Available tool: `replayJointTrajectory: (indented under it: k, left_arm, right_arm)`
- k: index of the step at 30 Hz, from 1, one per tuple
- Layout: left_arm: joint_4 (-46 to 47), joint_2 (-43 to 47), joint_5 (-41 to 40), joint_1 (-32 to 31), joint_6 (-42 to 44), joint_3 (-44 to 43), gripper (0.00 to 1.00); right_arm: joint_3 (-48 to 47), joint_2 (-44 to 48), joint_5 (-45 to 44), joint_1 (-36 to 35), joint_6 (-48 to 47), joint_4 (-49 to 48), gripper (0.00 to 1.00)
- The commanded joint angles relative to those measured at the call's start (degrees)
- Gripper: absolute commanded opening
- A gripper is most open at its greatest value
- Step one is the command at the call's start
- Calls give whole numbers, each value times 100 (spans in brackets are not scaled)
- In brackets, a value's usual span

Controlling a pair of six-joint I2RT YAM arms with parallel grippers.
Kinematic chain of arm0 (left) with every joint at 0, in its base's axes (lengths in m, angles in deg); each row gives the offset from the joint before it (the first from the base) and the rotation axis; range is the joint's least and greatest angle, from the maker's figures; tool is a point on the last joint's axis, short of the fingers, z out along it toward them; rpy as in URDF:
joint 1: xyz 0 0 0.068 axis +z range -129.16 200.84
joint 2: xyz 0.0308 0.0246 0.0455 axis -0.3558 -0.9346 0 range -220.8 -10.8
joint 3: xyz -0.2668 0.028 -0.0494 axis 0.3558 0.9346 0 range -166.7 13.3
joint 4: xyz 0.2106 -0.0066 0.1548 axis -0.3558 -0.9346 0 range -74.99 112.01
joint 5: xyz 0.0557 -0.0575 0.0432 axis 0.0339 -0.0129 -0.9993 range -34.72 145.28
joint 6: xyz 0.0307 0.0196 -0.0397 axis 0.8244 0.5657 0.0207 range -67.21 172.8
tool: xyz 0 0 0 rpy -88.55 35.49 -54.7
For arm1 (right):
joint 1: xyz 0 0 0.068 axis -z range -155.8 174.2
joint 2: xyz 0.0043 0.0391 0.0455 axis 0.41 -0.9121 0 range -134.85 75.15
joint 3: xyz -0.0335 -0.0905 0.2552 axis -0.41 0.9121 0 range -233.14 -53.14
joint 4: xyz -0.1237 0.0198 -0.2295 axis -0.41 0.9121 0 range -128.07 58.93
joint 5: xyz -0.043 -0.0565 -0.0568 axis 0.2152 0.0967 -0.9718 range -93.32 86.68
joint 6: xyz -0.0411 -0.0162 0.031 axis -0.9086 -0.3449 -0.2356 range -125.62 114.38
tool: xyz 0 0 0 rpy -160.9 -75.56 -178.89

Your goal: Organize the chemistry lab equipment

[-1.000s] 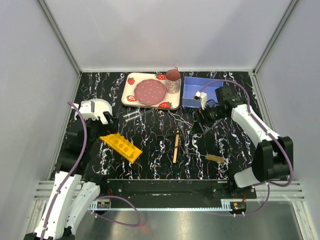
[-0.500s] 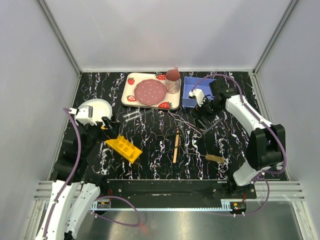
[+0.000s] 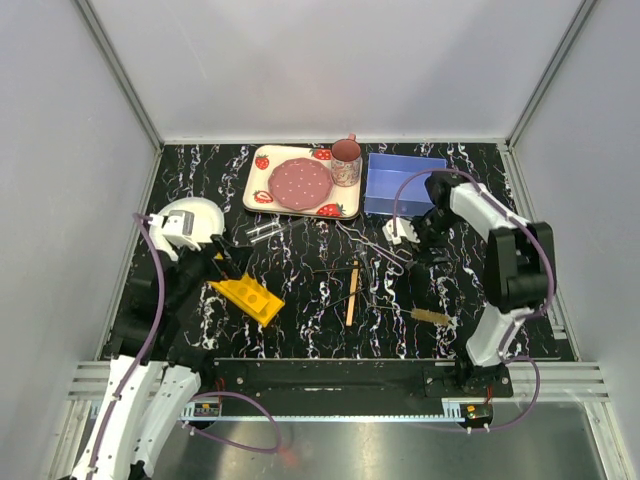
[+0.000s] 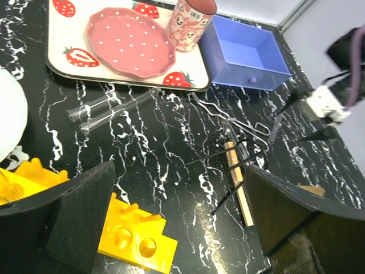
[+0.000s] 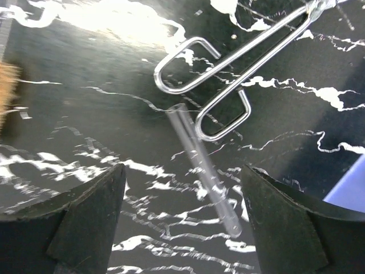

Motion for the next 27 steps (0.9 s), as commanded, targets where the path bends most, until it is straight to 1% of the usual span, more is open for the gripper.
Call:
replayJointTrajectory:
  k: [1,5,6,9,12,16,19,22,23,25,26,27]
  left_arm:
    - [416,303,406,-7,-263,129,99]
    - [398,470,344,-7,-307,200,99]
    - [424,470,301,-7,-325,182,99]
    - [407,374,195,-7,-439,60,99]
    - [171,76,-24,-7,-527,-283,99]
    - [-15,-171,-34,-7,-510,-687,99]
    - [-15,-189,1,-7,-536,-705,99]
    - [-15,-163,10,-7,-580,-670,99]
    - [-15,-145,36,-7,-597,-653,99]
    - [11,-145,98,-7,-632,-635,99]
    - [55,-119,194,-7,-676,-618,99]
    - [169,-101,264,-7,-711,-548,99]
  right_arm:
    - [-248,-584,-265,-30,-417,-335,84]
    - [-125,-742,-467,-13,-347,-827,79]
    - [-194,-777,-511,-4,-303,-863,77]
    - [-300,-935,-512,40,-180,-863,74]
    - [-274,-1050,-599,67,-171,-863,71]
    - [-186,-1147,-661,128,-162,-907,64]
    - [-125,-1147,-626,154,-136,-925,61]
    - [-63,-1103,-626,198,-118,-916,56]
    - [-54,-1085,-617,198,-118,-907,51]
    - [16,-1050,-635,207,-92,-907,45]
    - [33,-1033,-652,216,-83,-898,40]
    - [77,-1006,-643,225,-48,-898,36]
